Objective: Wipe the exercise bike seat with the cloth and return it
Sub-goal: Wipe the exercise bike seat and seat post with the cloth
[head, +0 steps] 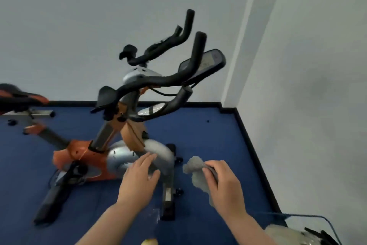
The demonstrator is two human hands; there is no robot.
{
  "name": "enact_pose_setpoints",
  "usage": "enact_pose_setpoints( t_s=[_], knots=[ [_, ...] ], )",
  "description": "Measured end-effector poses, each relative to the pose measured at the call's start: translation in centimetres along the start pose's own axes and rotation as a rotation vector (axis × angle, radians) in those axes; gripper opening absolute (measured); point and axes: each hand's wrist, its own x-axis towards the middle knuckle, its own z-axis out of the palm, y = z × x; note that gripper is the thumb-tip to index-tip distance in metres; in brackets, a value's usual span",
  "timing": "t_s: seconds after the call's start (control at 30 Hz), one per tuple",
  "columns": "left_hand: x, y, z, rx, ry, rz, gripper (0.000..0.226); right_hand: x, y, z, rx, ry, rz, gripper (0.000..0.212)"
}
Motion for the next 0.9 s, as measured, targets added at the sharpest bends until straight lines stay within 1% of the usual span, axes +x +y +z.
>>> enact_pose_setpoints(
  t_s=[0.13, 0.27, 0.37, 0.5, 0.67, 0.9],
  knots=[
    [-2.7, -5.1, -5.2, 0.024, 0.147, -0.126, 0.049, 1.0, -5.2, 4.6, 0.065, -0.113, -0.149, 0.01],
    [-5.3, -9.3, -9.3, 0.021, 0.251, -0.236, 0.048, 0.9, -10.3, 8.4, 0.103, -0.227, -0.255, 0.017],
    [-6.7, -12.2, -11.9, 0.031, 0.287, -0.282, 0.049, 0.9, -13.8, 10.6, 0.113, -0.276, -0.306, 0.011],
    [-8.1, -16.6, -15.2, 0.014, 0.3, -0.297, 0.049, 1.0, -18.3, 13.7, 0.109, -0.272, -0.35, 0.007],
    [-9.4, -22.5, -20.0, 0.019, 0.281, -0.294, 0.049, 0.7, -23.9, 19.3, 0.116, -0.267, -0.34, 0.004],
    [-8.4, -30.4, -26.1, 0.05, 0.217, -0.214, 0.051, 2.1, -31.0, 26.4, 0.047, -0.182, -0.314, 0.004]
  ],
)
